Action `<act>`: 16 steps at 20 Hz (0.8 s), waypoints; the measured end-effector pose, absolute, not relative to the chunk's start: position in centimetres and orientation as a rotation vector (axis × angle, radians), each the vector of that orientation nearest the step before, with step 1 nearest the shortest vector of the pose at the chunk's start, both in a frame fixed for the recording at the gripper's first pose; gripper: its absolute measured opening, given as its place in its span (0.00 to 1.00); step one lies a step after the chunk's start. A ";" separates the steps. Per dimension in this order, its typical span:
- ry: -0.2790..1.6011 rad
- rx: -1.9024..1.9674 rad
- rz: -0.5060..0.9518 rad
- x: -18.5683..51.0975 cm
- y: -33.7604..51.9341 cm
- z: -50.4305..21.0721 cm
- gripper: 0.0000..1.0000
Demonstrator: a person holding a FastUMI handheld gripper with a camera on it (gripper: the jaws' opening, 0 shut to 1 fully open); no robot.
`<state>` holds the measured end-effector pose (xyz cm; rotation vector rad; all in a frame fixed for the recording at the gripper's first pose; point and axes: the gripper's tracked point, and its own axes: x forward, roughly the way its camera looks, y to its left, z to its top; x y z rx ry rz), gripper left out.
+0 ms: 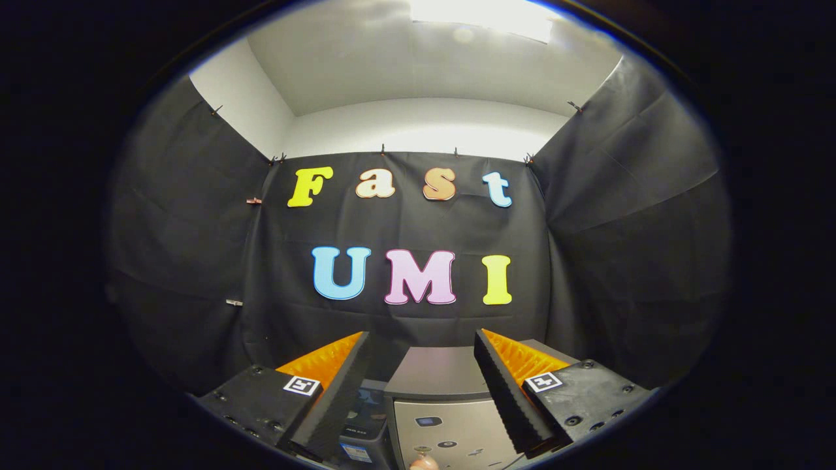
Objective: Put the clothes into the washing machine and then close the washing machine lid.
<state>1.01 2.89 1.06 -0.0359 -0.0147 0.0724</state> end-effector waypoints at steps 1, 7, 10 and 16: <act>-0.013 -0.033 0.072 1.0 2.9 1.0 0.98; -0.002 -0.021 0.080 1.0 3.2 0.7 0.98; -0.006 -0.021 0.084 1.0 3.3 0.9 0.98; -0.009 -0.022 0.093 1.0 3.8 1.1 0.98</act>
